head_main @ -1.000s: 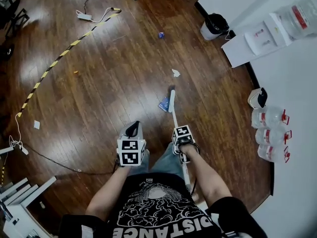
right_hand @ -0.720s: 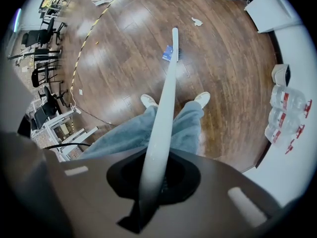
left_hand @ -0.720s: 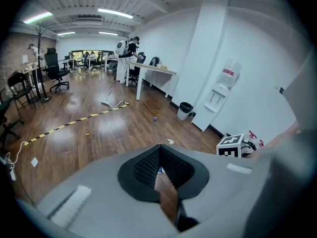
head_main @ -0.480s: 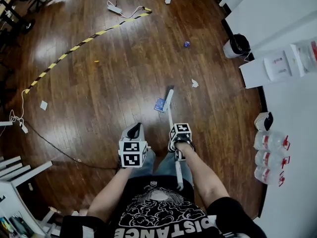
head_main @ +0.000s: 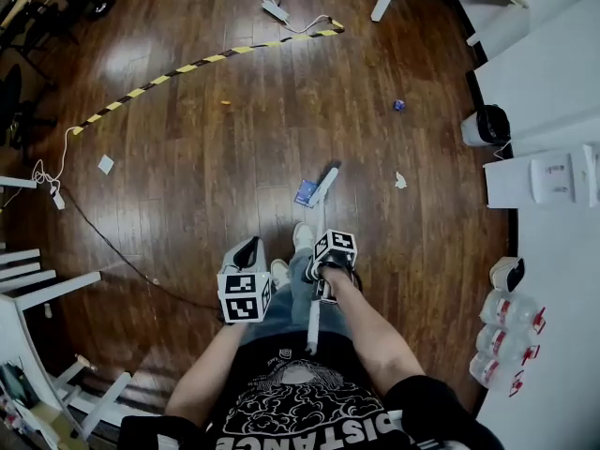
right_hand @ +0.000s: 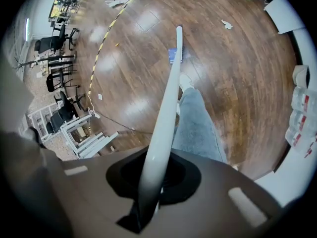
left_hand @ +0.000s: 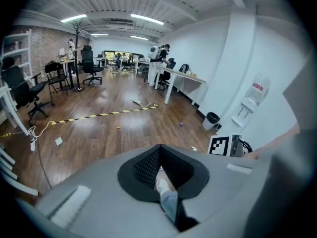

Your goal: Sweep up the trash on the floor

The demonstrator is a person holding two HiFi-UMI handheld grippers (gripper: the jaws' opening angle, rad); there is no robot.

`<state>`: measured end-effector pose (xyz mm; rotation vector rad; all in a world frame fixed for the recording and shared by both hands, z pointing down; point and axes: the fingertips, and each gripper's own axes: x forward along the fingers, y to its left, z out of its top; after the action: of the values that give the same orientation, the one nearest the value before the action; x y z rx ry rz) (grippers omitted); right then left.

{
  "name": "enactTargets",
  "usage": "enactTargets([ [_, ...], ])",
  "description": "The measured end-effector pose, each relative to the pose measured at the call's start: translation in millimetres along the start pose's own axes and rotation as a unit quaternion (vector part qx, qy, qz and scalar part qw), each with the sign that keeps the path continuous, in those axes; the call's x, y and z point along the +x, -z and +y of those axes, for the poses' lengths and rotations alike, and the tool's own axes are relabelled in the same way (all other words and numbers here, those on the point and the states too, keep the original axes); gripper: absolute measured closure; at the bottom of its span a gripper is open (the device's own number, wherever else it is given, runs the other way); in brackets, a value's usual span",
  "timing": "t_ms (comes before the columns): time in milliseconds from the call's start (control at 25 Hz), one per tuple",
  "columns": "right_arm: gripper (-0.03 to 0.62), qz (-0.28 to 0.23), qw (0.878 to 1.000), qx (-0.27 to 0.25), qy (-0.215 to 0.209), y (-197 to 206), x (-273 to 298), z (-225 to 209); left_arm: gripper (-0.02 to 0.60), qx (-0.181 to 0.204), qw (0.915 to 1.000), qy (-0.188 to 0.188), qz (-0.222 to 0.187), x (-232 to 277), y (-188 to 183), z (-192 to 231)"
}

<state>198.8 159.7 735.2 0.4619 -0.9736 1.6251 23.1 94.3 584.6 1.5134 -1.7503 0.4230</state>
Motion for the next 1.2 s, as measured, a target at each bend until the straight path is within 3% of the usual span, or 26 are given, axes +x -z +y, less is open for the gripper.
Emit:
enactTargets([
  [200,0.562,0.009,1.000,-0.004,-0.026,-14,15,54,0.575,-0.022,0.9990,-0.039,-0.008,-8,-13,48],
  [520,0.568,0.020,0.996,-0.079,0.040,-44,17,108,0.575,-0.034,0.9975,-0.059,-0.018,2,-51,94],
  [1000,0.569,0.042,0.992,-0.107,0.041,-82,38,225,0.575,-0.050,0.9943,-0.094,-0.010,4,-96,189],
  [1200,0.569,0.046,0.992,-0.109,0.040,-93,45,255,0.575,-0.058,0.9932,-0.101,-0.005,10,-106,221],
])
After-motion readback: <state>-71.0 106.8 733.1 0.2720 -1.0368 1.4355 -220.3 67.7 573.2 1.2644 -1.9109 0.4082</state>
